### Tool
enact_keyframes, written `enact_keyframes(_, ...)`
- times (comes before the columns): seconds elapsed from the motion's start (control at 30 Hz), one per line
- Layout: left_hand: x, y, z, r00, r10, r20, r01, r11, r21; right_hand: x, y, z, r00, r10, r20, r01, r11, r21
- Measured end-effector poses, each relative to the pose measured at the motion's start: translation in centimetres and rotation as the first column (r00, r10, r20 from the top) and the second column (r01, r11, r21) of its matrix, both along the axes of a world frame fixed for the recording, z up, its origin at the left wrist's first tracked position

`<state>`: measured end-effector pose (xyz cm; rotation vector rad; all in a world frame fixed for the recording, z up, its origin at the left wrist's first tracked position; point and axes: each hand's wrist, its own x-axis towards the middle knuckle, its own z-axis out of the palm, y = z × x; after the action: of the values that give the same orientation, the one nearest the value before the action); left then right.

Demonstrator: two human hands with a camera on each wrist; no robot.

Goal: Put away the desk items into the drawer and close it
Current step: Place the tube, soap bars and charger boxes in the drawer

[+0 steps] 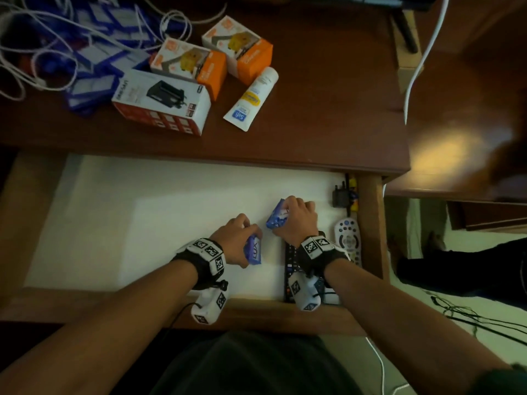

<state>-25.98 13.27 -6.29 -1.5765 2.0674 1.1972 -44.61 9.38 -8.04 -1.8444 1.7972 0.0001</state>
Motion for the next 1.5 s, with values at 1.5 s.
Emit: enact_keyframes(1.5,-4.5,-0.1,-0.1,0.921,0.388,-0.014,-0.344,0.831,0.436,-1.4,0.3,2.0,0.949,0.314,0.012,-0.306,0.914,0.267)
